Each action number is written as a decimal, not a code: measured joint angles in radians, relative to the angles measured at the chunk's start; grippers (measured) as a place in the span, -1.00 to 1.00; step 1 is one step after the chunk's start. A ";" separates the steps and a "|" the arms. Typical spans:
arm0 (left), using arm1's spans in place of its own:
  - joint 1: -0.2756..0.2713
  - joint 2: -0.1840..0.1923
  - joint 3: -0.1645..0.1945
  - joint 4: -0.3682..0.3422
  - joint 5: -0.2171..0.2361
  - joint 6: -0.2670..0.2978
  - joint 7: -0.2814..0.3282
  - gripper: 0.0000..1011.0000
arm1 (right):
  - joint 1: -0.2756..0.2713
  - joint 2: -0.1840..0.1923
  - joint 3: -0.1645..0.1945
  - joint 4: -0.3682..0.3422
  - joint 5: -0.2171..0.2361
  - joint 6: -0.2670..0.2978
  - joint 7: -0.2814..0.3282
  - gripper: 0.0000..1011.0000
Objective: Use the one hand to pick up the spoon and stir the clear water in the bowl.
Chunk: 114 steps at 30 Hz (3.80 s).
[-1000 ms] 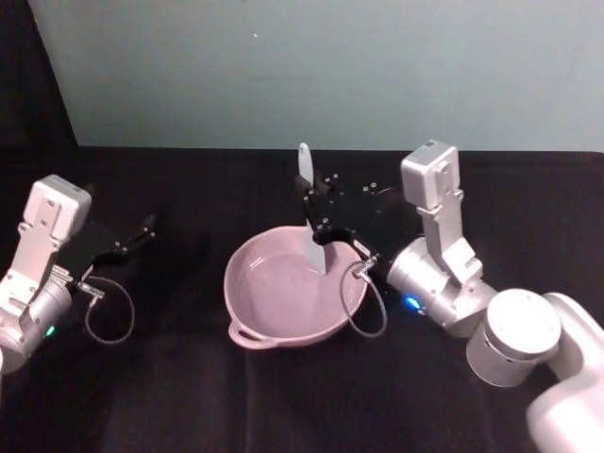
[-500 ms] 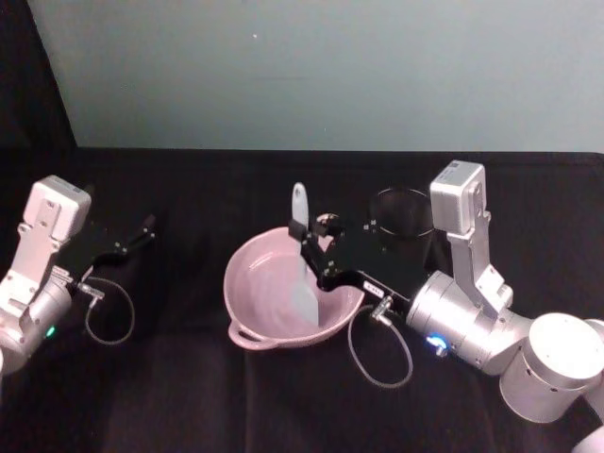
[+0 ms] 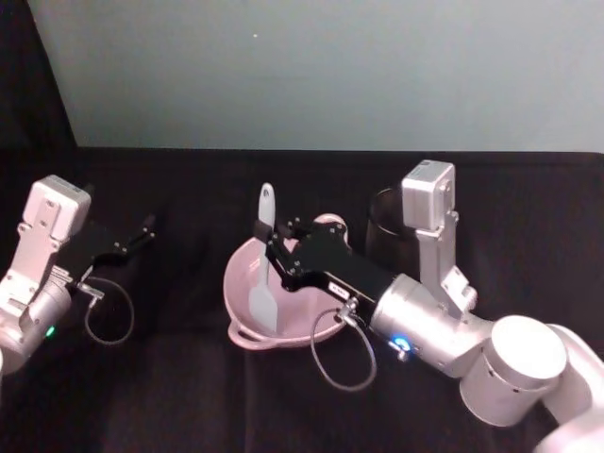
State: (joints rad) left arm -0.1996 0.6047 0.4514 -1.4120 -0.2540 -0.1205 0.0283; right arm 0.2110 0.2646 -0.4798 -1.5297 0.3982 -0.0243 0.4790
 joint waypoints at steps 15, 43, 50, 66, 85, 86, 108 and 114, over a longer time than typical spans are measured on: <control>0.000 0.000 0.000 0.000 0.000 0.000 0.000 1.00 | 0.085 -0.095 0.021 0.197 -0.100 -0.138 -0.110 -0.76; 0.000 0.000 0.000 0.000 0.000 0.000 0.000 1.00 | -0.080 0.029 0.078 -0.036 -0.033 -0.089 -0.026 -0.76; 0.000 0.000 0.000 0.000 0.000 0.000 0.000 1.00 | -0.037 -0.015 0.037 0.015 -0.045 -0.095 -0.040 -0.76; 0.000 0.000 0.000 0.000 0.000 0.000 0.000 1.00 | 0.053 -0.094 0.048 0.175 -0.149 -0.215 -0.108 -0.76; 0.000 0.000 0.000 0.000 0.000 0.000 0.000 1.00 | 0.040 -0.100 0.083 0.182 -0.150 -0.212 -0.099 -0.76; 0.000 0.000 0.000 0.000 0.000 0.000 0.000 1.00 | 0.040 -0.101 0.083 0.184 -0.150 -0.212 -0.098 -0.76; 0.000 0.000 0.000 0.000 0.000 0.000 0.000 1.00 | 0.020 -0.086 0.099 0.141 -0.128 -0.180 -0.078 -0.76; 0.000 0.000 0.000 0.000 0.000 0.000 0.000 1.00 | -0.001 -0.065 0.111 0.060 -0.092 -0.146 -0.072 -0.76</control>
State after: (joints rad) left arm -0.1995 0.6047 0.4514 -1.4120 -0.2539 -0.1205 0.0283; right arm 0.2096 0.2000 -0.3683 -1.4694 0.3065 -0.1701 0.4075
